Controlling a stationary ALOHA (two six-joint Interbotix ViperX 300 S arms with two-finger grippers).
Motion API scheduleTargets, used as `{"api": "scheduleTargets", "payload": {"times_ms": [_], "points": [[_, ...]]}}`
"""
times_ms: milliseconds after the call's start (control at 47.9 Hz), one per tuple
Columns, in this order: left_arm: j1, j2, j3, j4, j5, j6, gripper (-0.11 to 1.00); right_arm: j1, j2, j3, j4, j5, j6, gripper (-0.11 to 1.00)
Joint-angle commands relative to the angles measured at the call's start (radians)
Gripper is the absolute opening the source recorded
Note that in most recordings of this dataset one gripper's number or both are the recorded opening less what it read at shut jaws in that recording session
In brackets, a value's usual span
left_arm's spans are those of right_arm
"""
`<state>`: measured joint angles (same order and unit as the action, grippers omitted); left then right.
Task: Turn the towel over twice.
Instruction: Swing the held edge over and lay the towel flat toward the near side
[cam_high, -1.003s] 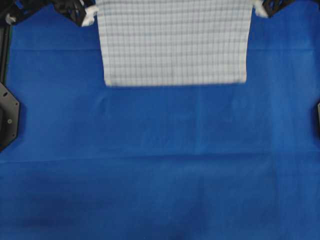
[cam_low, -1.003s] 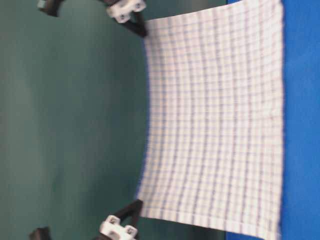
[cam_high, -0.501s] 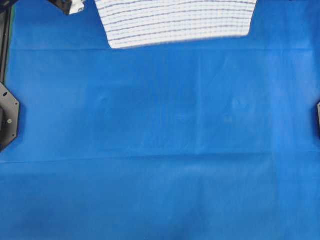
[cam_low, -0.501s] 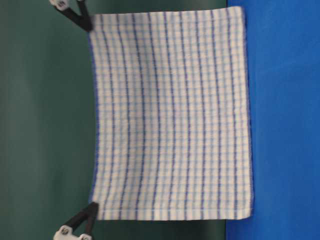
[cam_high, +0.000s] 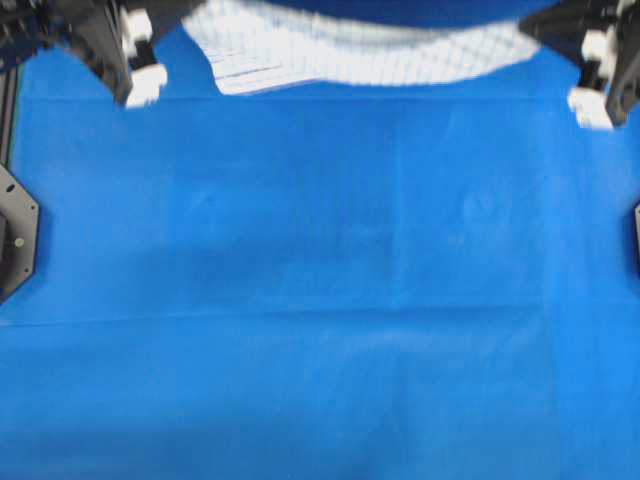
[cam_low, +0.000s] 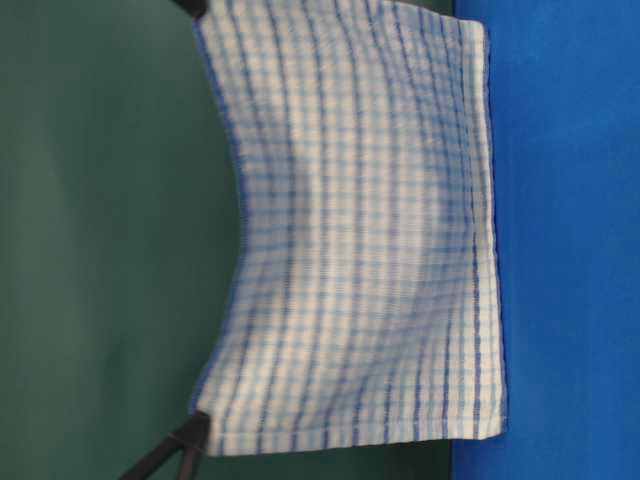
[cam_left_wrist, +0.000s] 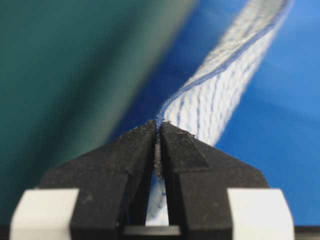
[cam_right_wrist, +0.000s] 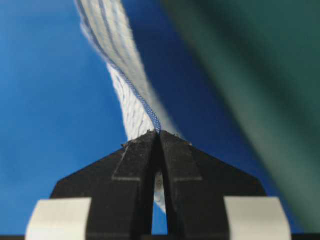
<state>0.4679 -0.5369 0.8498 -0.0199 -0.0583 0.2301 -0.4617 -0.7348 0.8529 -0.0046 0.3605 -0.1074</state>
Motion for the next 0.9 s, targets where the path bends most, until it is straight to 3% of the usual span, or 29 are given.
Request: {"api": "scheduleTargets", "payload": {"times_ms": [0, 209, 480, 627, 877], "points": [[-0.064, -0.014, -0.005, -0.002, 0.057, -0.002, 0.03, 0.061, -0.023, 0.018, 0.003, 0.009, 0.026, 0.04], [-0.245, -0.005, 0.031, -0.002, 0.156, -0.037, 0.03, 0.221, -0.014, 0.094, 0.005, 0.005, 0.126, 0.04], [-0.46, 0.035, 0.104, -0.009, 0.164, -0.1, 0.03, 0.442, 0.067, 0.149, 0.005, -0.054, 0.282, 0.04], [-0.535, 0.083, 0.115, -0.009, 0.16, -0.152, 0.03, 0.531, 0.135, 0.155, 0.005, -0.095, 0.339, 0.04], [-0.601, 0.206, 0.117, -0.009, 0.121, -0.238, 0.03, 0.606, 0.264, 0.149, 0.005, -0.114, 0.423, 0.04]]}}
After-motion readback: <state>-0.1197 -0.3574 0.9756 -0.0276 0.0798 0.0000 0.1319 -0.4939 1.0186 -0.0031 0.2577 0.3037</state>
